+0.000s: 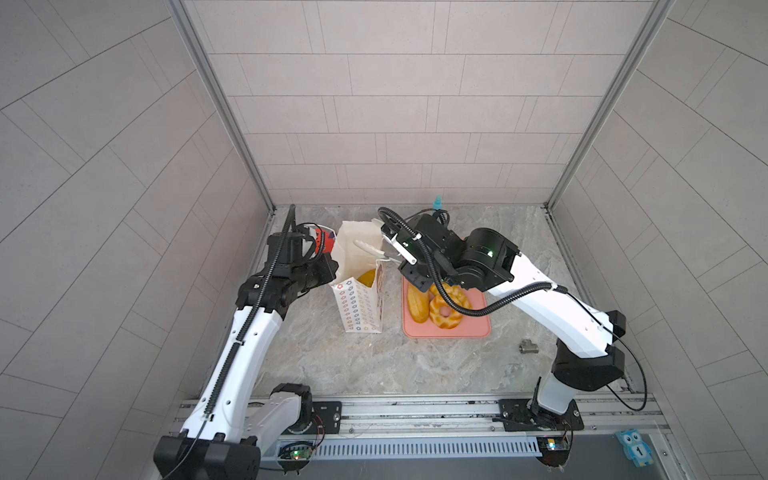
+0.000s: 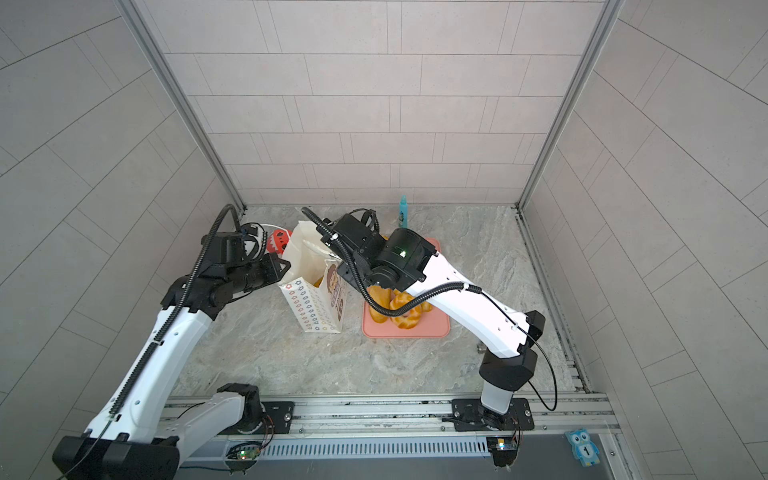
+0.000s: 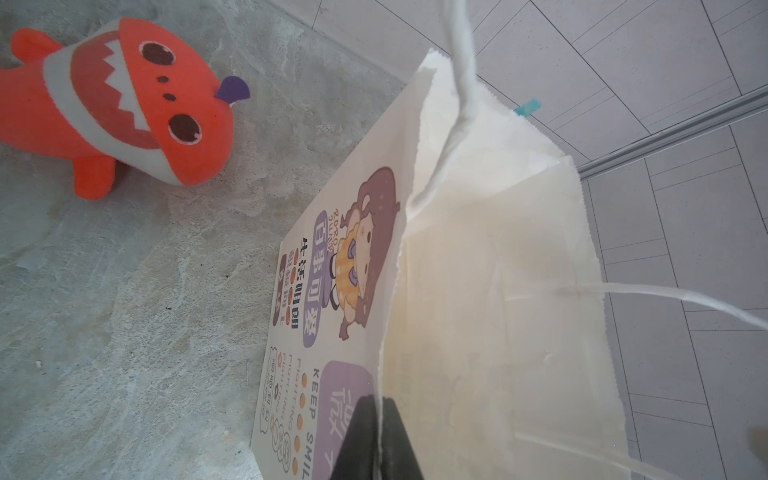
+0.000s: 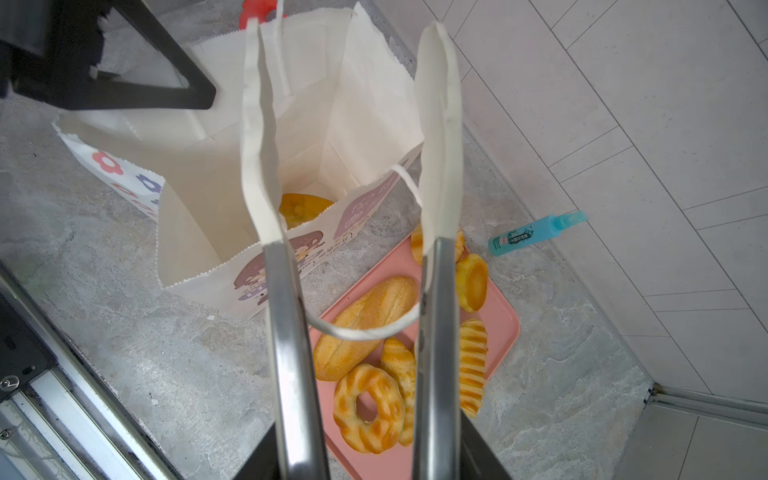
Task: Place the fake bread into the paper bag
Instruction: 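Raise the empty tongs out of the bag with the right gripper, then move the tongs back over the tray toward the remaining breads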
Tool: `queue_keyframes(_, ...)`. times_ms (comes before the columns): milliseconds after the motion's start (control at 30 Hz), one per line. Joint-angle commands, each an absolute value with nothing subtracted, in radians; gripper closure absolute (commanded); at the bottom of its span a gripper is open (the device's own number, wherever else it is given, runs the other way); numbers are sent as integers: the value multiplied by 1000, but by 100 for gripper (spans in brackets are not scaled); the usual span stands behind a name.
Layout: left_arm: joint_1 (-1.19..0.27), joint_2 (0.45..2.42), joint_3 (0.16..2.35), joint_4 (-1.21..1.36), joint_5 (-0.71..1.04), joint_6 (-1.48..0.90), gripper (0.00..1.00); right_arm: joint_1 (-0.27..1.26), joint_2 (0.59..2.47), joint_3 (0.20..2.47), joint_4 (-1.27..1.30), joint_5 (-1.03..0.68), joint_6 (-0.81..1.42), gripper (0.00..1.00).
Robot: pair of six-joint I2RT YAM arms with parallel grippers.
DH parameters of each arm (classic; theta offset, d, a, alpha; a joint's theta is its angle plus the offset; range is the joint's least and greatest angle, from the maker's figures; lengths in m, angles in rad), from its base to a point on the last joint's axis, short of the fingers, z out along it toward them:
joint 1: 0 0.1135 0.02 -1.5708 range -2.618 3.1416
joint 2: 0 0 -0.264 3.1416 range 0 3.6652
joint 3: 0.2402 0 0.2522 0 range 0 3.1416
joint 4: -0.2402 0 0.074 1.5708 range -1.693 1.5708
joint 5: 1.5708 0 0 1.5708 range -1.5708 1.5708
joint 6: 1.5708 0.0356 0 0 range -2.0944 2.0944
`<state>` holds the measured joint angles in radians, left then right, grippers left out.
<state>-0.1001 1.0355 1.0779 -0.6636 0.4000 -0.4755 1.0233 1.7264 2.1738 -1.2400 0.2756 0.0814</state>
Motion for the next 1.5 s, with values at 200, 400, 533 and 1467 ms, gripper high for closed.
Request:
queue_keyframes(200,-95,1017,1071,-658,400,-477,92,1031,1643,2174,-1201,293,98,49)
queue_keyframes(400,-95,1016,1069,-657,400,-479,92,1030,1616,2163,-1180,304,102,50)
queue_keyframes(533,-95,1019,1069,-657,401,-479,92,1026,1585,2134,-1146,329,107,50)
queue_keyframes(1467,-95,1020,1068,-656,405,-474,92,705,1254,1700,-962,151,279,51)
